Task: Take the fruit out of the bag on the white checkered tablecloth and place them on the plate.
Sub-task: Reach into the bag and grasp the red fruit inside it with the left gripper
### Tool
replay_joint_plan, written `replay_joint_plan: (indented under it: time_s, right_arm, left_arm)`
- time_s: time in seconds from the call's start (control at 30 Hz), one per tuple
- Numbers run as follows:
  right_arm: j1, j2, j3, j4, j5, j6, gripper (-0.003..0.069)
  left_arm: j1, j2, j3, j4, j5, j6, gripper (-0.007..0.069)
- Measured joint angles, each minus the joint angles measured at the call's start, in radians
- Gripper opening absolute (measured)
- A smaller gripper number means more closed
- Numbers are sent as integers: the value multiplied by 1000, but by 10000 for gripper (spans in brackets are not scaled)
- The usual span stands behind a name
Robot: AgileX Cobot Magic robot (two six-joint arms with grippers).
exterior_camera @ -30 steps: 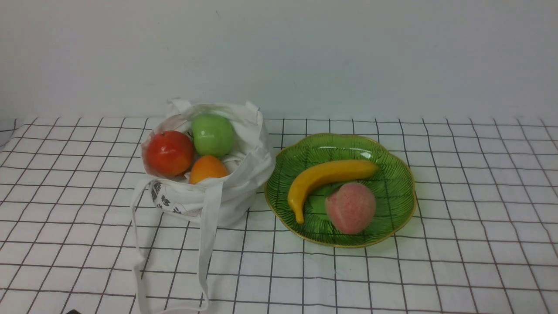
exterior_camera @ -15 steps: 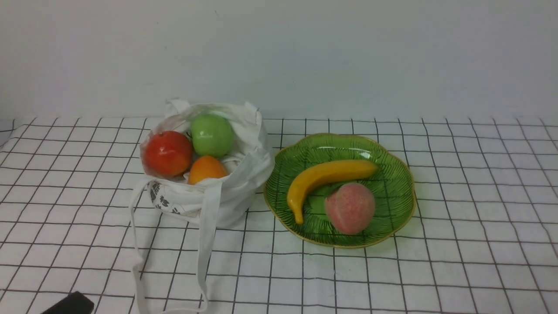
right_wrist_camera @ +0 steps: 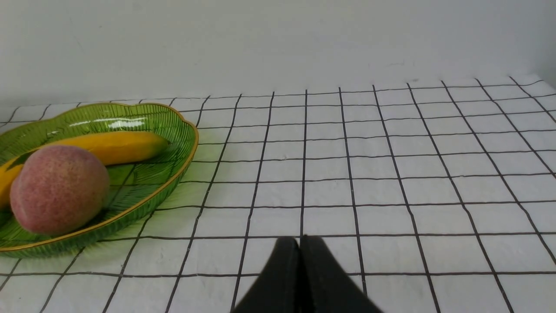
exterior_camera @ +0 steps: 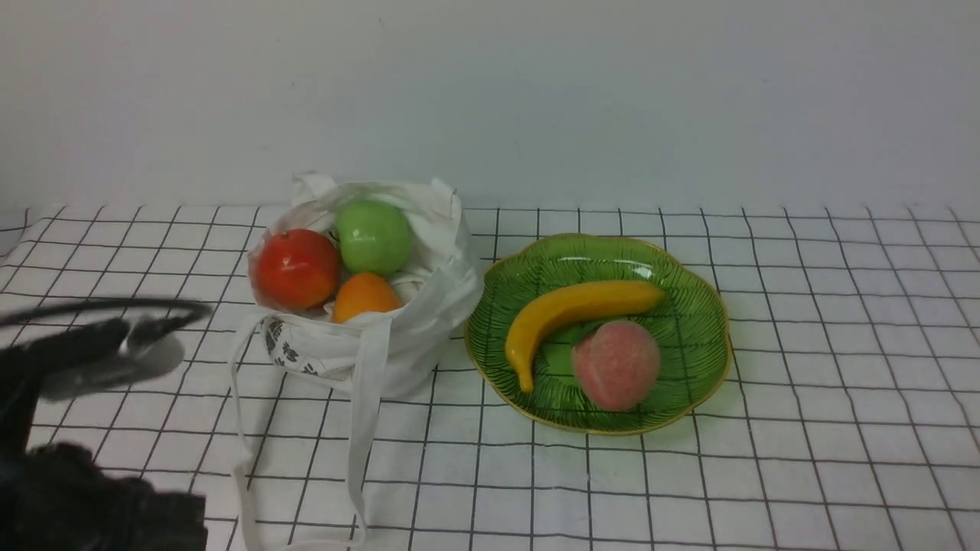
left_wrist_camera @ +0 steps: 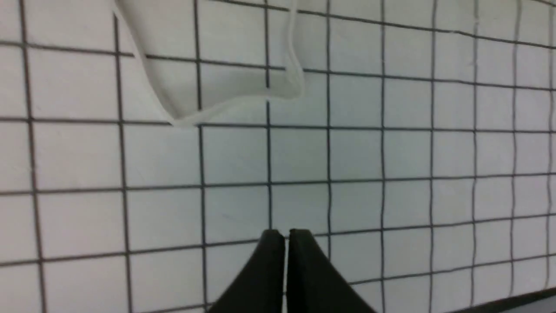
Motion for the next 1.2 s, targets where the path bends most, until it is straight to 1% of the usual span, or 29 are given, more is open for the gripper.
replay_joint_plan:
  time_s: [0.13, 0.2, 0.23, 0.33, 0.37, 0.4, 0.47, 0.5, 0.53, 0.57, 0.63, 0.7, 0.73, 0.77, 0.8, 0.9, 1.07, 1.2]
  right_arm:
    - [0, 0, 0, 0, 0, 0, -14]
    - [0, 0, 0, 0, 0, 0, -14]
    - [0, 0, 0, 0, 0, 0, -14]
    - [0, 0, 0, 0, 0, 0, -14]
    - [0, 0, 0, 0, 0, 0, -14]
    - [0, 0, 0, 0, 0, 0, -14]
    - [0, 0, 0, 0, 0, 0, -14]
    - [0, 0, 0, 0, 0, 0, -14]
    - [0, 0, 0, 0, 0, 0, -14]
    - [0, 0, 0, 0, 0, 0, -14]
    - [0, 0, 0, 0, 0, 0, -14]
    - [0, 0, 0, 0, 0, 0, -14]
    - [0, 0, 0, 0, 0, 0, -14]
    - [0, 0, 0, 0, 0, 0, -14]
    - [0, 0, 0, 0, 0, 0, -14]
    - [0, 0, 0, 0, 0, 0, -14]
    - [0, 0, 0, 0, 0, 0, -14]
    - [0, 0, 0, 0, 0, 0, -14]
  left_arm:
    - [0, 131, -114, 33, 0, 1, 12]
    - [0, 244, -217, 56, -6, 6, 46]
    - [0, 264, -232, 63, -9, 7, 57]
    - [0, 342, -334, 94, -42, 8, 130]
    - [0, 371, -371, 106, -59, 8, 169]
    - [0, 381, -383, 107, -61, 8, 176]
    - [0, 442, -456, 110, -104, 11, 289]
    - [0, 447, -462, 110, -107, 12, 298]
    - [0, 481, -498, 110, -130, 19, 360]
    - [0, 507, -518, 110, -143, 26, 396]
    - [0, 576, -574, 111, -174, 57, 503]
    - [0, 626, -614, 112, -188, 81, 568]
    - [0, 626, -619, 112, -190, 85, 575]
    - [0, 658, -642, 112, -191, 100, 603]
    - [0, 716, -701, 112, -191, 129, 654]
    - [0, 801, -778, 110, -192, 146, 682]
    - [0, 897, -824, 124, -216, 155, 682]
    - [0, 957, -829, 154, -286, 157, 683]
